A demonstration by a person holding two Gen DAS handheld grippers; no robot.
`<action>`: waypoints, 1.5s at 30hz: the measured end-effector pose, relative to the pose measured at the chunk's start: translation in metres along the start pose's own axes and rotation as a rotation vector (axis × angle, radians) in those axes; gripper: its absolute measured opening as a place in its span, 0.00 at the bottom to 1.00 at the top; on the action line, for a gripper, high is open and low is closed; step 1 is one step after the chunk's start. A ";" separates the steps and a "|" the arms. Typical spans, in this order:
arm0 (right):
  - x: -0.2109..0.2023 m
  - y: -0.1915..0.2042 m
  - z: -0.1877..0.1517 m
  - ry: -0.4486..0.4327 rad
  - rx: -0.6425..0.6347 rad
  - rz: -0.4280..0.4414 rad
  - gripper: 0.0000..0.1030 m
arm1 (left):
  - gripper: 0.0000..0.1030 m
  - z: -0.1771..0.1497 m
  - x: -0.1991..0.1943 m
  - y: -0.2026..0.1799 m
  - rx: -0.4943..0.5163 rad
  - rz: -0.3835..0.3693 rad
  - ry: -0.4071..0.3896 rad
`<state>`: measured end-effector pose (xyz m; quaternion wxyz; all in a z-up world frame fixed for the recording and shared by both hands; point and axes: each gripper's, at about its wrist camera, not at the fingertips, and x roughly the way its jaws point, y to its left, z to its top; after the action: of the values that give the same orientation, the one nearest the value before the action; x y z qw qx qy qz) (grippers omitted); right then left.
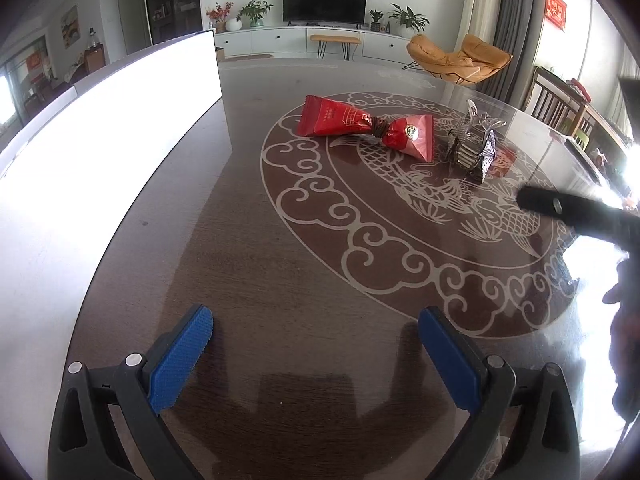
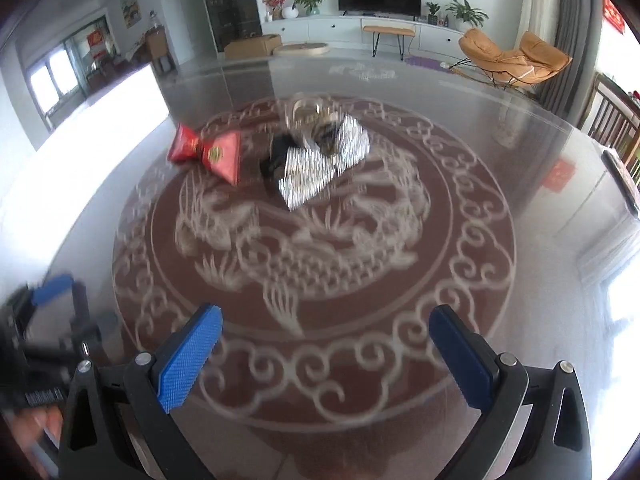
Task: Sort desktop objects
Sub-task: 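Grasp the silver sequined bow with the right gripper while the left gripper grasps the red case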
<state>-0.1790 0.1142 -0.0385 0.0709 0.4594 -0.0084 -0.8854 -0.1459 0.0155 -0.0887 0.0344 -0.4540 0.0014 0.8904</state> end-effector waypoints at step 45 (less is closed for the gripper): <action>-0.008 -0.054 -0.034 -0.043 -0.063 -0.091 0.71 | 1.00 -0.003 -0.004 -0.003 0.014 0.018 0.006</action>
<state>-0.1531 0.1705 -0.0557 0.0446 0.4378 0.0387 -0.8972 -0.1408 0.0179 -0.0875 0.0297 -0.4561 0.0118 0.8893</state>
